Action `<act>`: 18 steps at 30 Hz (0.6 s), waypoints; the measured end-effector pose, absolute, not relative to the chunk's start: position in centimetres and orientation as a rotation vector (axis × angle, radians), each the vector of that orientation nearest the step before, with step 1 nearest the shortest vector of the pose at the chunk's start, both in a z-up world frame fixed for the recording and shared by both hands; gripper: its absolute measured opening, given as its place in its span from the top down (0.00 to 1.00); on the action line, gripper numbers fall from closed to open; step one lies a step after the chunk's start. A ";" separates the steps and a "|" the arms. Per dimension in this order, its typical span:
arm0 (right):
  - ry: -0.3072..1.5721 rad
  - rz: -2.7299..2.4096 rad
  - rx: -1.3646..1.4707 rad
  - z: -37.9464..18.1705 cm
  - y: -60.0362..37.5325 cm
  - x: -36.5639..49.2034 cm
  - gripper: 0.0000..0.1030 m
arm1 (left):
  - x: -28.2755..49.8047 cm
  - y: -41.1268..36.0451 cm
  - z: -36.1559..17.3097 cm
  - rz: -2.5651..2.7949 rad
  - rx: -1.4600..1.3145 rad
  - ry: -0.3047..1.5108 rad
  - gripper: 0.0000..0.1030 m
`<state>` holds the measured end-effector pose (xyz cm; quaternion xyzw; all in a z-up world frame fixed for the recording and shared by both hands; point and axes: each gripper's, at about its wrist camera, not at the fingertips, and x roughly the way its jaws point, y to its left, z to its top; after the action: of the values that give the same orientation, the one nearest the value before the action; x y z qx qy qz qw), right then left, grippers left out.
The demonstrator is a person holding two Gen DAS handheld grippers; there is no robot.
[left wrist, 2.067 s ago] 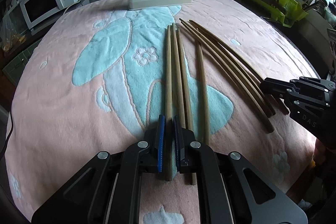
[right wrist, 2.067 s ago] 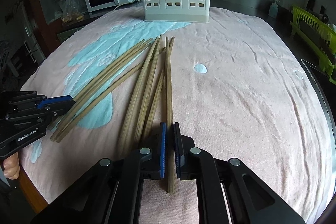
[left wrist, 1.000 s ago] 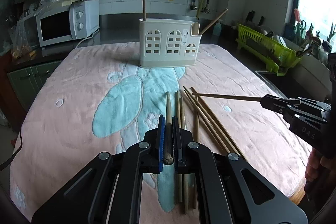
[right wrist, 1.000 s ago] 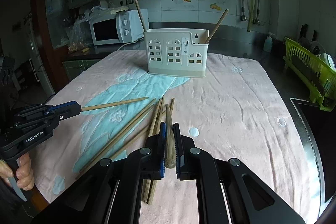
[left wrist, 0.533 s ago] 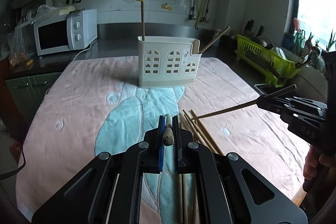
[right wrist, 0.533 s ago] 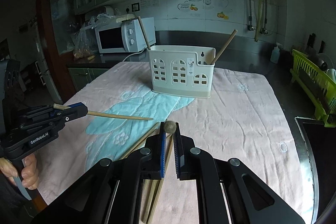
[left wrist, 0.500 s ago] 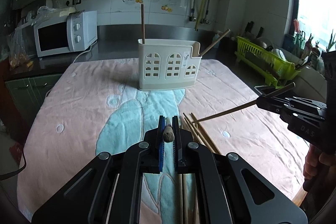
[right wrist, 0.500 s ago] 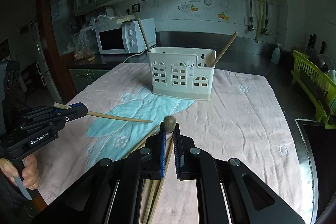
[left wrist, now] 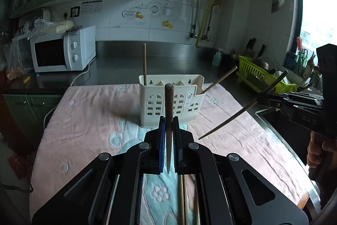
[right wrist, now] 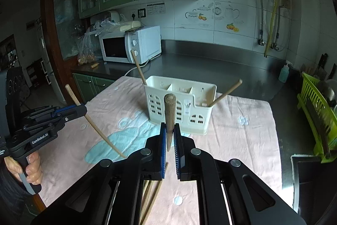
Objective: Organize utensils
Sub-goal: 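Lift the left tool's chopstick over the white holder while the right tool carries its chopstick there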
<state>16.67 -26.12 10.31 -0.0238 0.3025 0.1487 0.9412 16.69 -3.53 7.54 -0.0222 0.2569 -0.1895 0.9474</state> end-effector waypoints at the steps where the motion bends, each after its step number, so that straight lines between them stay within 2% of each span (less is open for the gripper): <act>1: 0.613 0.299 -0.053 10.9 -26.3 17.2 0.93 | 17.0 -3.6 8.0 -0.386 -0.045 0.516 0.95; 11: 0.569 0.257 -0.060 16.0 -28.0 21.6 0.93 | 21.1 -4.5 14.7 -0.391 -0.077 0.392 0.95; 18: 0.566 0.214 -0.073 16.8 -28.5 25.4 0.93 | 24.8 -5.3 18.4 -0.373 -0.096 0.311 0.95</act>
<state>25.43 -28.46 16.78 -0.0359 0.2787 0.1052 0.9539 24.82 -5.29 18.36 -0.0476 0.1540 -0.1846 0.9695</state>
